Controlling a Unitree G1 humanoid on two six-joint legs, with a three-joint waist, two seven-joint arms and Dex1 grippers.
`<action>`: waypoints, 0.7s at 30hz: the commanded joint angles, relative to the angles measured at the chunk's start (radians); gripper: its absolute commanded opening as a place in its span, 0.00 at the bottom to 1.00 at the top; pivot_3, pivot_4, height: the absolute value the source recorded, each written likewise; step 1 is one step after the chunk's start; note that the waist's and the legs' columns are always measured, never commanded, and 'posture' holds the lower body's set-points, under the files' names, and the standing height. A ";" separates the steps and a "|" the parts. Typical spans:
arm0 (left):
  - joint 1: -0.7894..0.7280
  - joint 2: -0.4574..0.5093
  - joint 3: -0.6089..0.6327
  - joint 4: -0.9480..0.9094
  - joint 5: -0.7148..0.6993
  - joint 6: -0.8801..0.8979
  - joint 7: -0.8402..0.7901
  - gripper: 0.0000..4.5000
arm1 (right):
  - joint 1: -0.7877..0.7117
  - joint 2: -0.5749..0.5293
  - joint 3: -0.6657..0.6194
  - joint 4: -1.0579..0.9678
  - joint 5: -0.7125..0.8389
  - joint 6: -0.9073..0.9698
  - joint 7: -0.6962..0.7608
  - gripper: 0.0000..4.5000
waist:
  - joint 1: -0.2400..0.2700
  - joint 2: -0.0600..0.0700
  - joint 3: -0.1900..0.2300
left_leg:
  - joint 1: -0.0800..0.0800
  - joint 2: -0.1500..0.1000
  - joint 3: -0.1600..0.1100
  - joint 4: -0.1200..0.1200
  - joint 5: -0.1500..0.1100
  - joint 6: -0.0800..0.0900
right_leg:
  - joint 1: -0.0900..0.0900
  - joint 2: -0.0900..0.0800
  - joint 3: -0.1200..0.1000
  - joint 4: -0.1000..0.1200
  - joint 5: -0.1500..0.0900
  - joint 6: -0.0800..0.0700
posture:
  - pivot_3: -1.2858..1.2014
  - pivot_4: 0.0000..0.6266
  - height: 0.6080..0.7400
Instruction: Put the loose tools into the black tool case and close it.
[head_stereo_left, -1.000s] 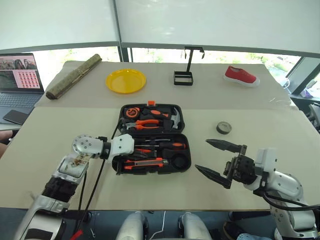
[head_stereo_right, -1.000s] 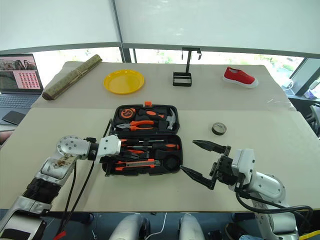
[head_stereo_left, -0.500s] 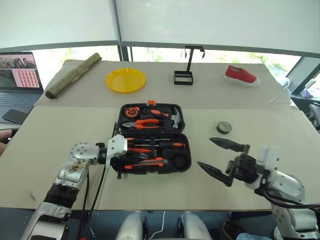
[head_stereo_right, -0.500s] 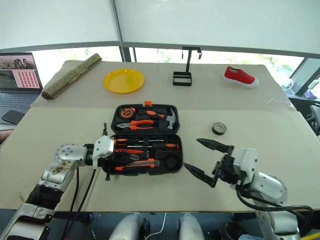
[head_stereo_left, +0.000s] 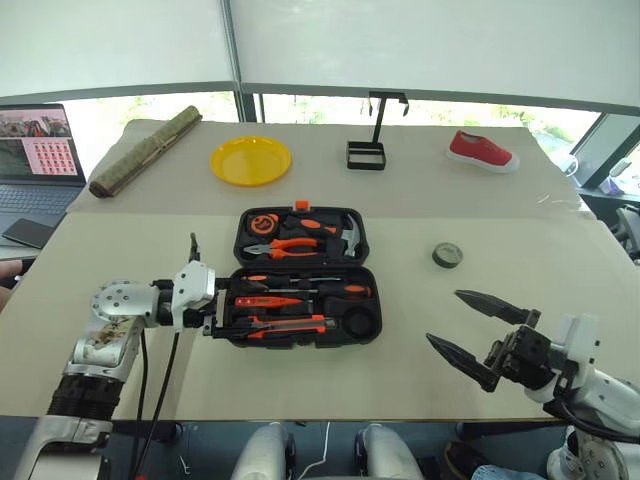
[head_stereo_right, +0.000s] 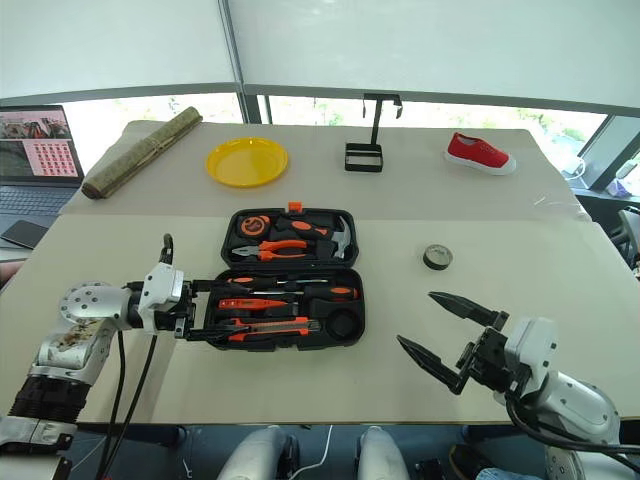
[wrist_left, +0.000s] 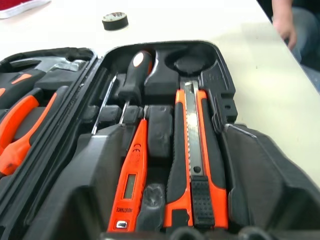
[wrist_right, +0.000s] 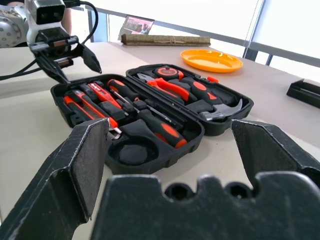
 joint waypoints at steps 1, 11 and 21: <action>-0.032 -0.050 -0.049 0.002 0.039 -0.023 0.025 0.33 | -0.012 0.000 -0.019 -0.037 0.007 -0.025 -0.013 1.00 | 0.002 0.000 0.000 | 0.000 0.000 0.000 0.000 0.000 0.000 | 0.000 0.000 0.000 0.000 0.000 0.000 | 0.52 0.24 1.00; -0.044 -0.076 -0.181 0.003 0.212 -0.019 0.089 0.01 | -0.028 0.003 -0.001 -0.043 0.002 -0.021 -0.027 1.00 | 0.003 0.001 0.000 | 0.001 0.000 0.000 0.000 0.000 0.000 | 0.001 0.000 0.000 0.000 0.000 0.000 | 0.52 0.24 1.00; -0.021 -0.071 0.055 -0.175 -0.114 0.273 0.162 0.17 | 0.021 -0.006 -0.061 -0.078 0.041 -0.002 -0.047 1.00 | 0.000 0.001 0.000 | 0.000 0.001 -0.001 0.000 0.000 0.000 | 0.000 -0.001 0.000 0.000 0.000 0.000 | 0.52 0.24 1.00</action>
